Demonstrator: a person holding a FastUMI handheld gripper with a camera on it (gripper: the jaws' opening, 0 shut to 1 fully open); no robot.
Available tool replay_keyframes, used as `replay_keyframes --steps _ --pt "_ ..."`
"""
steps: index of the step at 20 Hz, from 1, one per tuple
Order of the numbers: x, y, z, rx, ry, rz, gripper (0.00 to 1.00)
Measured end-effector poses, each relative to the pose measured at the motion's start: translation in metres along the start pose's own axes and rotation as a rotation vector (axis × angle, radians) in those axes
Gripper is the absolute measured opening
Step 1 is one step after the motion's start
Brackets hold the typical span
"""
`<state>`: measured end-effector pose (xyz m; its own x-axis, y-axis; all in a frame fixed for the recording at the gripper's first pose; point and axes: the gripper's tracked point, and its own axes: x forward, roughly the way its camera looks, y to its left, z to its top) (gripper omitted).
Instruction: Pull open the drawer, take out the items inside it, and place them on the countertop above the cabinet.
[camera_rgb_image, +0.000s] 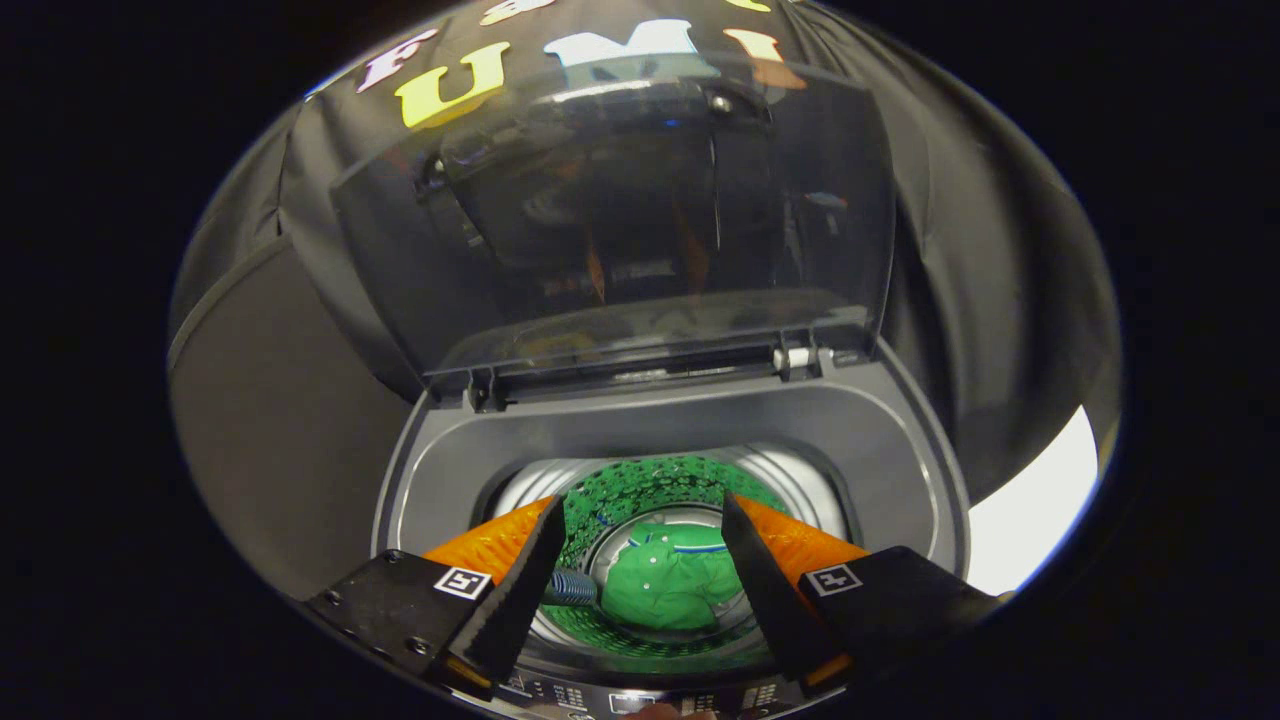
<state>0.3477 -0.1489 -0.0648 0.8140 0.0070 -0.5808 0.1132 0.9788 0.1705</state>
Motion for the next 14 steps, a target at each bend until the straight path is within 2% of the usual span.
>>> replay_keyframes --steps 8,14 --pt "-0.082 0.015 0.081 -0.112 -0.144 -0.005 0.98" --pt "-0.136 0.038 0.157 -0.092 -0.239 0.032 0.98"
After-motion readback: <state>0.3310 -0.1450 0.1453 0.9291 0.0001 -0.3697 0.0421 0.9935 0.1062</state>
